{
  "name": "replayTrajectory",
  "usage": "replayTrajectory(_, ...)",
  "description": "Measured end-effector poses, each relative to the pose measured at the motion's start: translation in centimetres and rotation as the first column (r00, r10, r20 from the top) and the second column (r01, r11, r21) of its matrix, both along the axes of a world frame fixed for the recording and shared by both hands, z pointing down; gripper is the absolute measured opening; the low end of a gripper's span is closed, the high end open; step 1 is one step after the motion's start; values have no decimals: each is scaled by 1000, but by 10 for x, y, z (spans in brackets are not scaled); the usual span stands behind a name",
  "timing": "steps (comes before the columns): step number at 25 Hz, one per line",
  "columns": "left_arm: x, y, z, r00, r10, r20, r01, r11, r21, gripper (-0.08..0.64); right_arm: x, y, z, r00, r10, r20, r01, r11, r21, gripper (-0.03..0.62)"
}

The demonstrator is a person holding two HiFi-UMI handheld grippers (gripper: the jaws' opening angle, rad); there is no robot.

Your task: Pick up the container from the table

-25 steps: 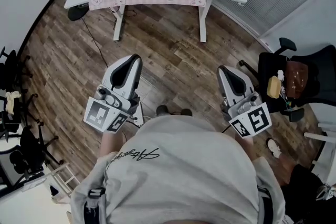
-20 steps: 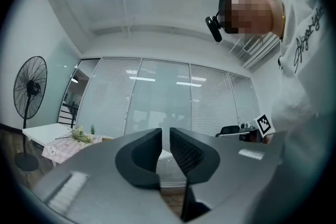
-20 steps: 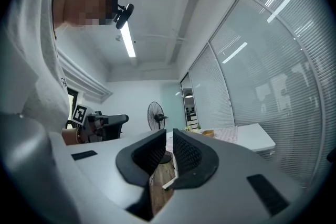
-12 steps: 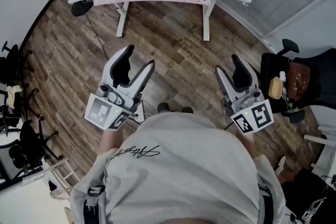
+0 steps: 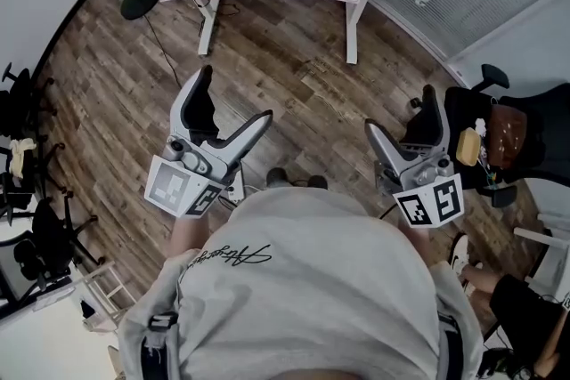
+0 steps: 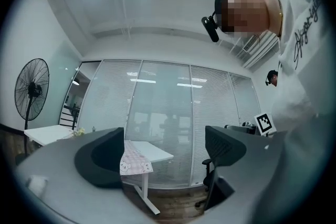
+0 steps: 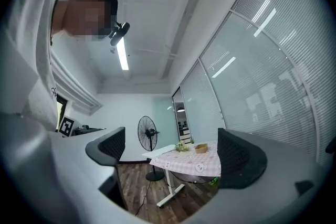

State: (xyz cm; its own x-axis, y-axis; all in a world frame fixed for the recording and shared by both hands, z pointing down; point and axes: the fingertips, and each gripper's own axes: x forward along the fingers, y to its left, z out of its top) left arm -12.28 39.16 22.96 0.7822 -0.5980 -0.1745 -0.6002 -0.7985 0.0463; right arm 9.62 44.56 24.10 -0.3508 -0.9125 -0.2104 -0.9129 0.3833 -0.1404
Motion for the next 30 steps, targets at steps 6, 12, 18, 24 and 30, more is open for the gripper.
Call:
replayTrajectory(6,-11,-4,2,1000,-30,-2,30,1000,2,469,-9,-6,10,999,-5,-35,3,999,-45,537)
replayTrajectory(12,-28,-11,2,999,-40,7,40,999,-1,471,-33,-14,13,996,-21,-89,15,998,-59,541)
replayTrajectory(18,-43,-19,6,999,-45,6,45,999,9,471,-49,-19,21,994,-35,-104,27,997,-73,541)
replayTrajectory(24,-70,-39,0,999,-27,-26,28,1000,5,471,-79,-31,17,994,-28,-107,18,996,-86,541)
replayTrajectory(30,-93,-47,10,999,23,-48,-24,1000,-16,469,-105,-34,15,993,4,-118,-15,995,-94,541)
